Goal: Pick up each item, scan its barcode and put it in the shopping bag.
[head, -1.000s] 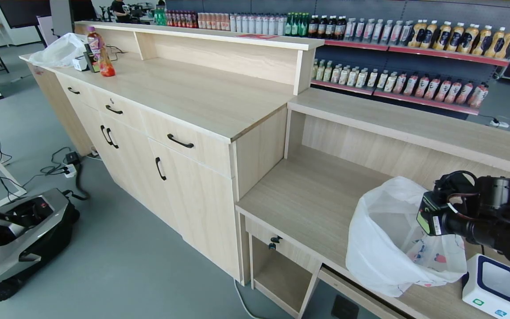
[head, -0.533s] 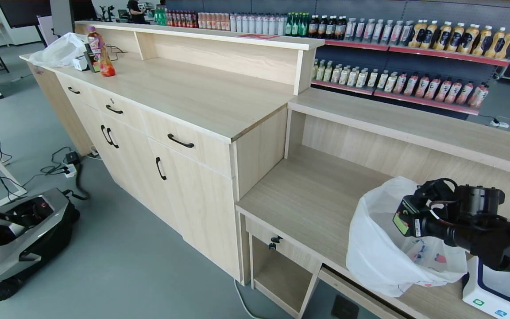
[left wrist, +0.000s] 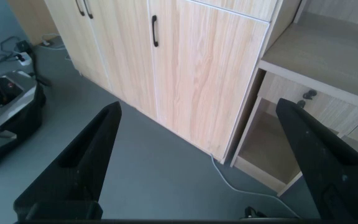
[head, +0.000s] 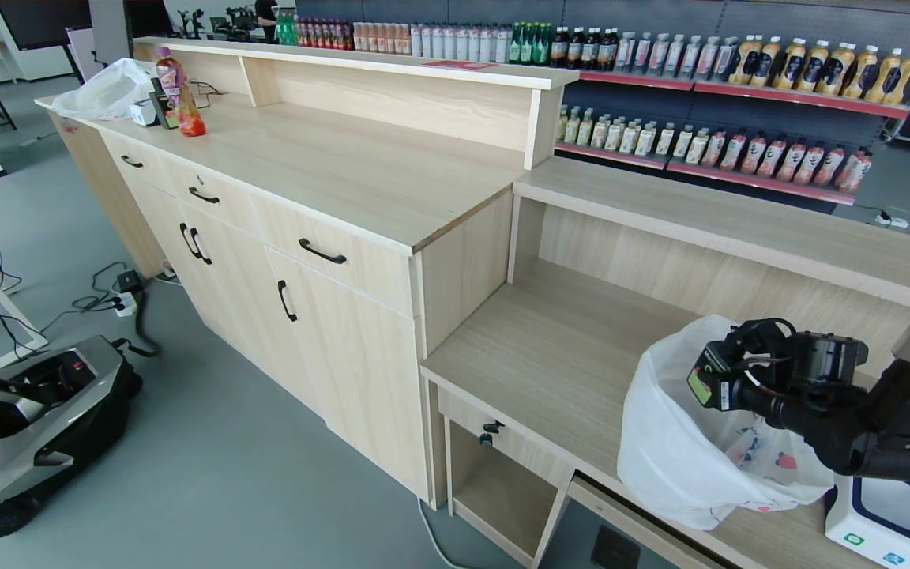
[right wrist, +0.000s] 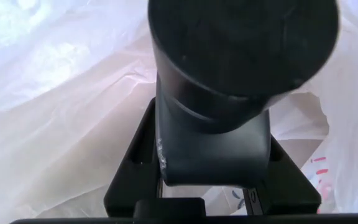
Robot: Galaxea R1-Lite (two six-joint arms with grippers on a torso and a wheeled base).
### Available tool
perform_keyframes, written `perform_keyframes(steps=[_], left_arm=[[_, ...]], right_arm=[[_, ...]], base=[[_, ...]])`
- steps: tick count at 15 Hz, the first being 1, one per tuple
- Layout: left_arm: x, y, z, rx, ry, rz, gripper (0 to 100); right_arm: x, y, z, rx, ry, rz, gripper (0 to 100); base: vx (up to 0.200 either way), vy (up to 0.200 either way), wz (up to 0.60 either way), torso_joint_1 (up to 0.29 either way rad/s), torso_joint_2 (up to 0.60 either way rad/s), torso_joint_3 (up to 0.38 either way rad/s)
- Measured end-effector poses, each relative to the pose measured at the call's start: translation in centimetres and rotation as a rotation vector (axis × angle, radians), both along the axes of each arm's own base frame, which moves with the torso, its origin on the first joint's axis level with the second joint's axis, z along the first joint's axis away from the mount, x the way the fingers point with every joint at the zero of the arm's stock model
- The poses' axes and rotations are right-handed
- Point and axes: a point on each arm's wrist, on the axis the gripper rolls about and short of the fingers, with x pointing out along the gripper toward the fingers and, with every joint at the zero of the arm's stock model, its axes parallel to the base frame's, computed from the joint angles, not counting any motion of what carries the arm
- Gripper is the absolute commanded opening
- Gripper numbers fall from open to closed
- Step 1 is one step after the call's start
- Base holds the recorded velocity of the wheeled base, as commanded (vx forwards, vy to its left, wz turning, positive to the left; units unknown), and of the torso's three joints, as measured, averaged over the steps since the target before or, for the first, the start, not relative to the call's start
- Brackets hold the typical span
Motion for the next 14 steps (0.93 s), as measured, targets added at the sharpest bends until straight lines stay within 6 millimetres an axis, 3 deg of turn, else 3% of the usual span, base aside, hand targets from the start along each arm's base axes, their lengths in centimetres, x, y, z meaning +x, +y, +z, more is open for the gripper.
perform_keyframes(steps=[5,13,14], left_arm=[[0.0,0.0,0.0,0.000,0.000,0.000,100],[0.0,0.0,0.0,0.000,0.000,0.000,100],[0.0,0.0,0.0,0.000,0.000,0.000,100]], right_arm=[[0.2,0.0,-2.3,0.017,0.048,-0.003,0],[0.5,-0.1,-3.3,0.026,0.061,-0.005,0],[0.4,-0.1,-3.4,0.027,0.063,-0.006,100]], base=[[0.000,0.000,0.00,0.000,0.00,0.000],[0.000,0.000,0.00,0.000,0.00,0.000],[0.000,0.000,0.00,0.000,0.00,0.000]])
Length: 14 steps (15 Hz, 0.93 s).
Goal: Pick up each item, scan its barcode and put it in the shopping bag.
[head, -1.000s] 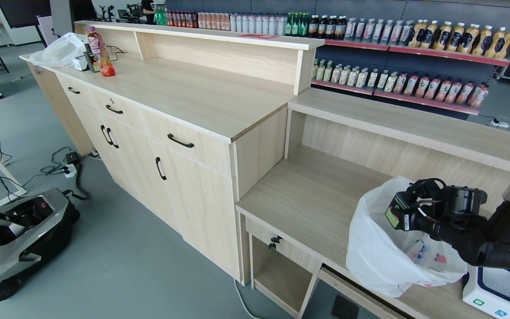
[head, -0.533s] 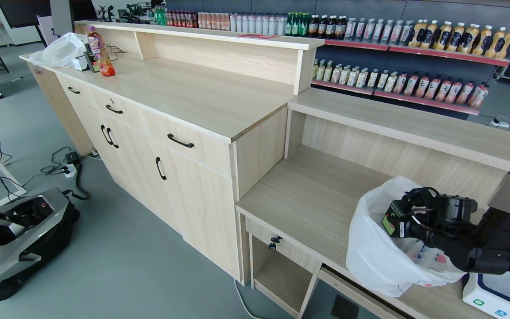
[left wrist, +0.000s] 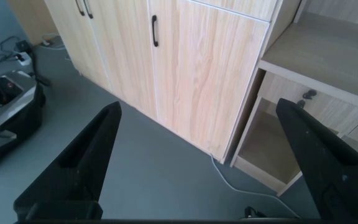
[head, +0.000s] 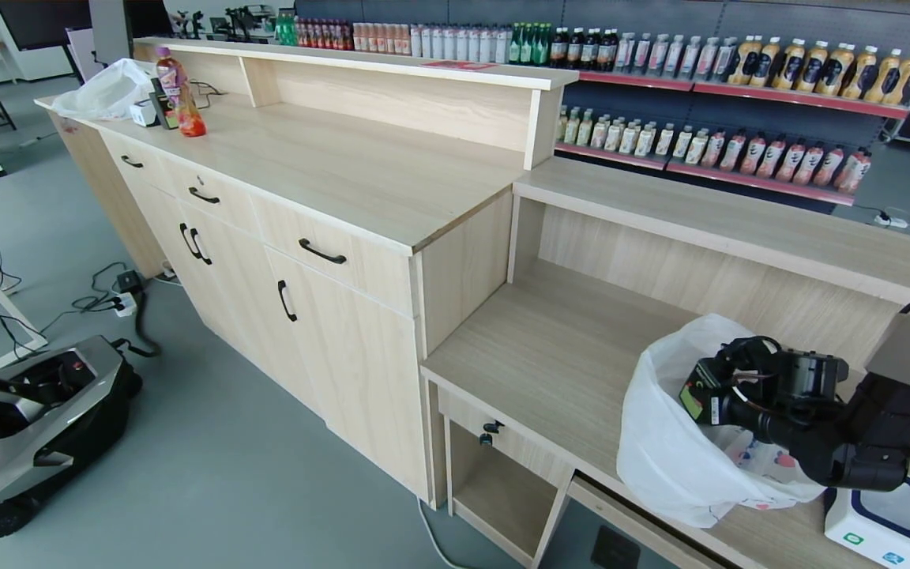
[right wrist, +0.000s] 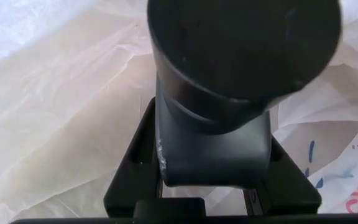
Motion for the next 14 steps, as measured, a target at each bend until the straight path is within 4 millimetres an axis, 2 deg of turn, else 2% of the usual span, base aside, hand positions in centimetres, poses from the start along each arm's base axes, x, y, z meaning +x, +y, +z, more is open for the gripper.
perform_keyframes(steps=[4,6,8,10,12,14], left_arm=[[0.0,0.0,0.0,0.000,0.000,-0.001,100],[0.0,0.0,0.0,0.000,0.000,0.000,100],[0.0,0.0,0.0,0.000,0.000,0.000,100],[0.0,0.0,0.0,0.000,0.000,0.000,100],[0.0,0.0,0.0,0.000,0.000,0.000,100],[0.0,0.0,0.0,0.000,0.000,0.000,100]], right_arm=[[0.0,0.0,0.0,0.011,-0.005,-0.006,100],[0.1,0.0,1.1,0.026,-0.025,-0.013,100],[-0.3,0.2,3.8,0.028,-0.047,-0.013,100],[-1.7,0.1,7.2,0.023,-0.066,-0.021,100],[-4.6,-0.4,11.2,-0.003,-0.089,-0.042,100],[-8.8,-1.5,14.7,-0.087,-0.103,-0.071,100]], base=[[0.000,0.000,0.00,0.000,0.00,0.000],[0.000,0.000,0.00,0.000,0.00,0.000],[0.000,0.000,0.00,0.000,0.00,0.000],[0.000,0.000,0.00,0.000,0.00,0.000],[0.000,0.000,0.00,0.000,0.00,0.000],[0.000,0.000,0.00,0.000,0.00,0.000]])
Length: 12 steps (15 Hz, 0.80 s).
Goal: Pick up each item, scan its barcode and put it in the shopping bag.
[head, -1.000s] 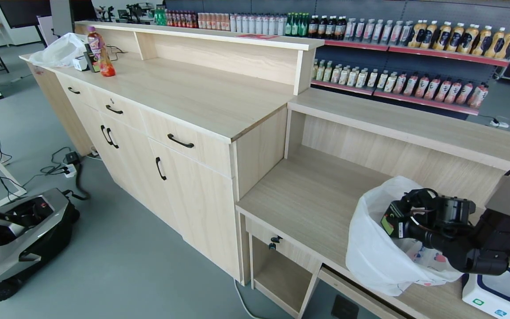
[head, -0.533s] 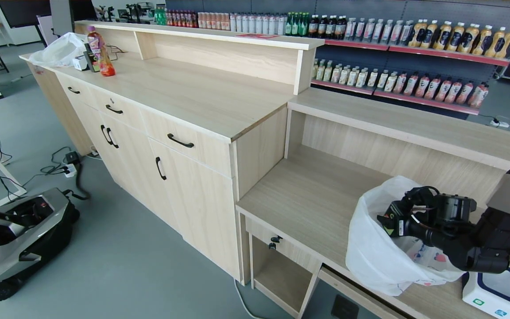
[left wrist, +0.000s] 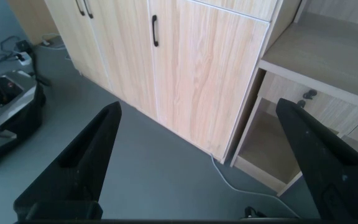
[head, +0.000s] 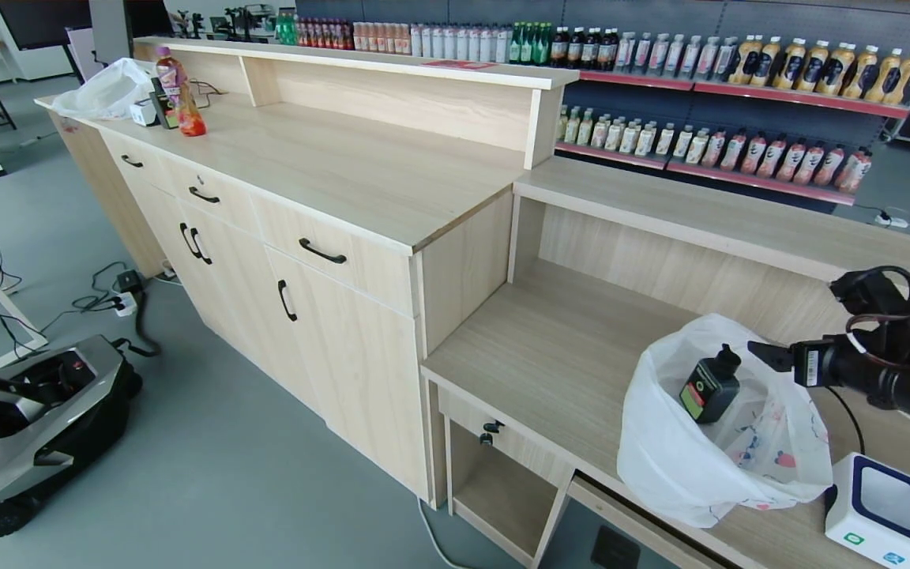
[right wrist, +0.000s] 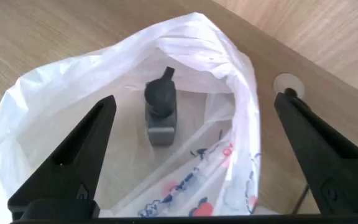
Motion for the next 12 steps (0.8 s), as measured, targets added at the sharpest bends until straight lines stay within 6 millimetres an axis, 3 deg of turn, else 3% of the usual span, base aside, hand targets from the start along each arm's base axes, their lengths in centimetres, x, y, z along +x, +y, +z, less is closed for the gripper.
perform_keyframes(steps=[3,7,9,12], left_arm=[[0.0,0.0,0.0,0.000,0.000,0.000,100],[0.0,0.0,0.0,0.000,0.000,0.000,100],[0.0,0.0,0.0,0.000,0.000,0.000,100],[0.0,0.0,0.0,0.000,0.000,0.000,100]], right_arm=[[-7.4,-2.6,3.6,-0.165,0.051,-0.171,100],[-16.7,-5.2,7.1,-0.273,0.079,-0.602,100],[-19.8,-5.2,7.8,-0.277,0.116,-0.842,100],[-21.1,-4.9,7.5,-0.228,0.119,-0.959,100]], base=[[0.000,0.000,-0.40,0.000,0.00,0.002],[0.000,0.000,-0.60,0.001,0.00,0.001],[0.000,0.000,-0.60,0.002,0.00,0.007],[0.000,0.000,-0.40,0.000,0.00,0.005]])
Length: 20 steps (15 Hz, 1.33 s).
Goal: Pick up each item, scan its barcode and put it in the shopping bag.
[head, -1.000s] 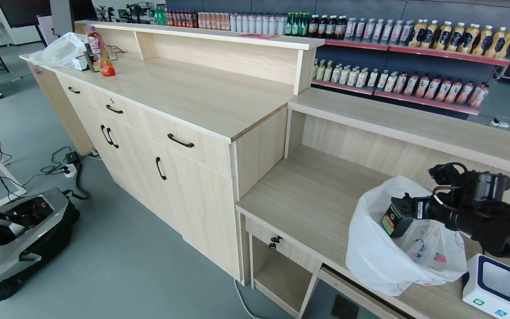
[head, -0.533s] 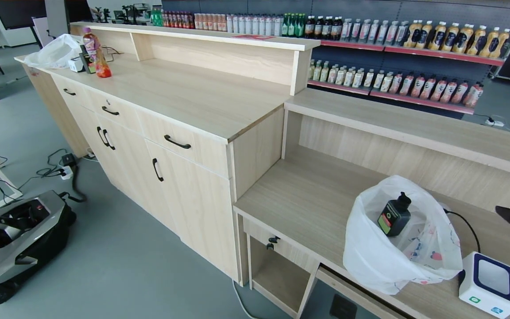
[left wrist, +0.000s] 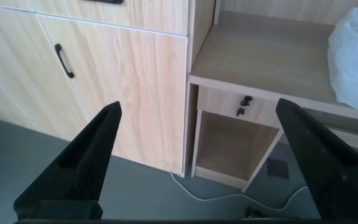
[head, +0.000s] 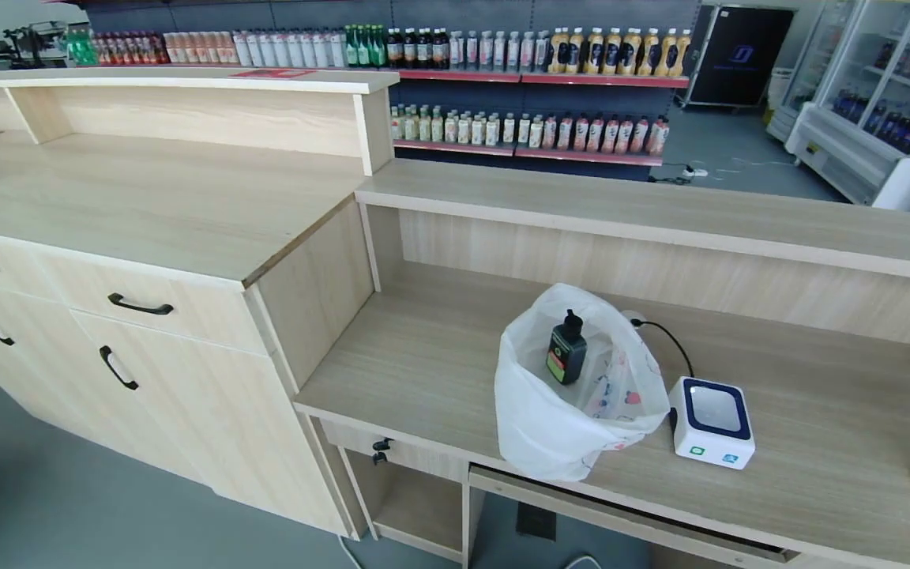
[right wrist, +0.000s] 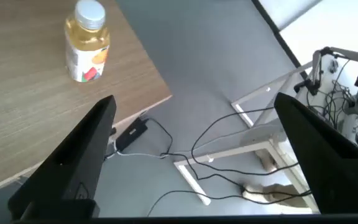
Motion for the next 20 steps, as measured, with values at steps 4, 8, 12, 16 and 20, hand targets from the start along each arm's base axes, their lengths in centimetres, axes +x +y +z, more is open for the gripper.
perform_keyframes(steps=[4,8,12,16,20], left_arm=[[0.0,0.0,0.0,0.000,0.000,0.000,100],[0.0,0.0,0.0,0.000,0.000,0.000,100],[0.0,0.0,0.0,0.000,0.000,0.000,100],[0.0,0.0,0.0,0.000,0.000,0.000,100],[0.0,0.0,0.0,0.000,0.000,0.000,100]], right_arm=[[3.0,-3.0,-1.6,0.116,-0.136,0.116,100],[7.5,-6.5,-5.5,0.253,-0.180,0.495,100],[8.8,-8.9,-9.3,0.231,-0.073,0.635,100],[8.5,-11.5,-11.4,0.102,0.014,0.699,100],[9.2,-12.9,-13.1,0.148,-0.007,0.689,100]], base=[[0.000,0.000,0.00,0.000,0.00,0.000],[0.000,0.000,0.00,0.000,0.00,0.000],[0.000,0.000,0.00,0.000,0.00,0.000],[0.000,0.000,0.00,0.000,0.00,0.000],[0.000,0.000,0.00,0.000,0.00,0.000]])
